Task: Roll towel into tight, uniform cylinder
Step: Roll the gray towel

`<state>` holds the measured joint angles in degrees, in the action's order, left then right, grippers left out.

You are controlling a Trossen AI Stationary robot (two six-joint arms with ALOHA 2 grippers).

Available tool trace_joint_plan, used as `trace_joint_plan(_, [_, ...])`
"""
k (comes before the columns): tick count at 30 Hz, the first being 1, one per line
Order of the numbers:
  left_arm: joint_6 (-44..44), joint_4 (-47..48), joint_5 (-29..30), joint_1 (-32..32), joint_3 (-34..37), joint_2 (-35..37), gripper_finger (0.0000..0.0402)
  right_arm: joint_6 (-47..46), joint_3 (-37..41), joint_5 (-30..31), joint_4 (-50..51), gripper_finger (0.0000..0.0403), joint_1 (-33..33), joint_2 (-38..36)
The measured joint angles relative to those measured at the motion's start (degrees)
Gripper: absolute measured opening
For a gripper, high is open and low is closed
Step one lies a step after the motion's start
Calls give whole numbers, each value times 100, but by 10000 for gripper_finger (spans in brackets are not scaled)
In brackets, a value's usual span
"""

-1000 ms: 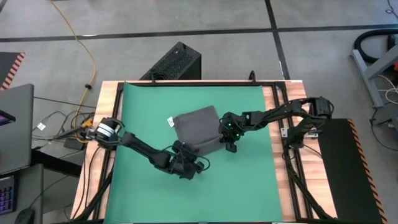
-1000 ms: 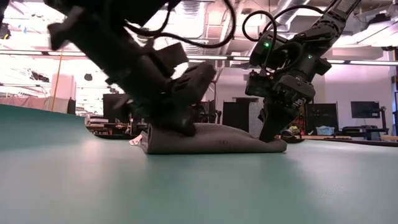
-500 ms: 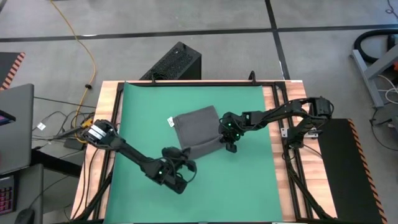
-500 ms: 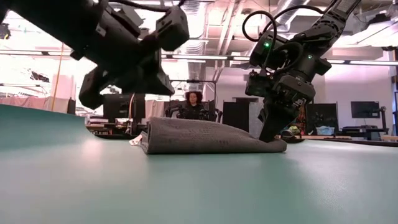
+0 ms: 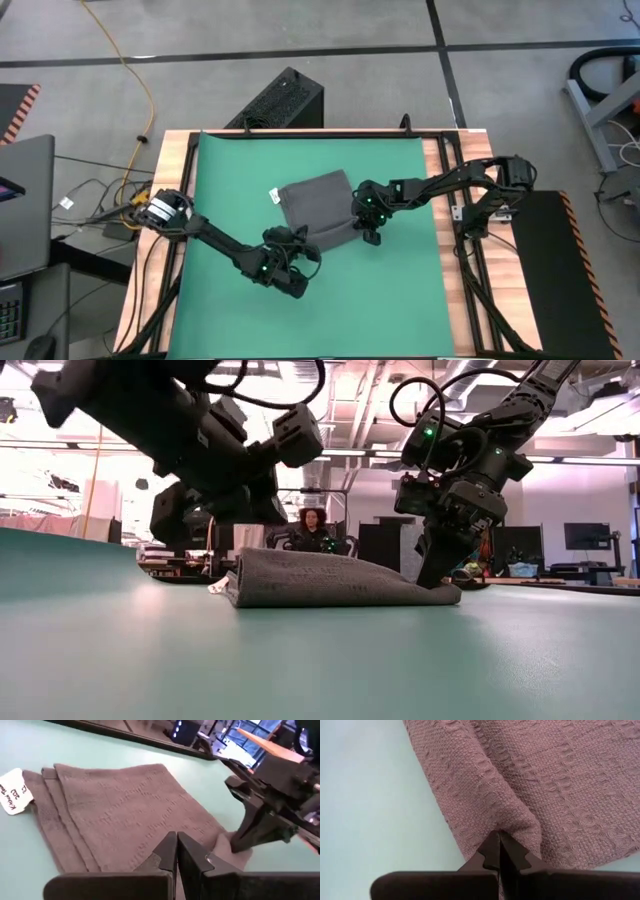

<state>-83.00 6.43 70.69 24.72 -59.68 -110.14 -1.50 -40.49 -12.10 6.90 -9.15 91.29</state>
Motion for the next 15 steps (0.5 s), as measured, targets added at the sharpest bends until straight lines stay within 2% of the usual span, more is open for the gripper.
trace_joint_plan(6, [-493,-270,-110,-5,-10,-352,0,0,0,0,9,17,0,0])
trace_joint_plan(11, [-768,-453,-617,3,2,-740,0,-4,-2,-2,15,17,0,0])
trace_joint_plan(15, [-547,-562,-1039,-19,34,-849,0,-4,-2,-2,17,17,0,0])
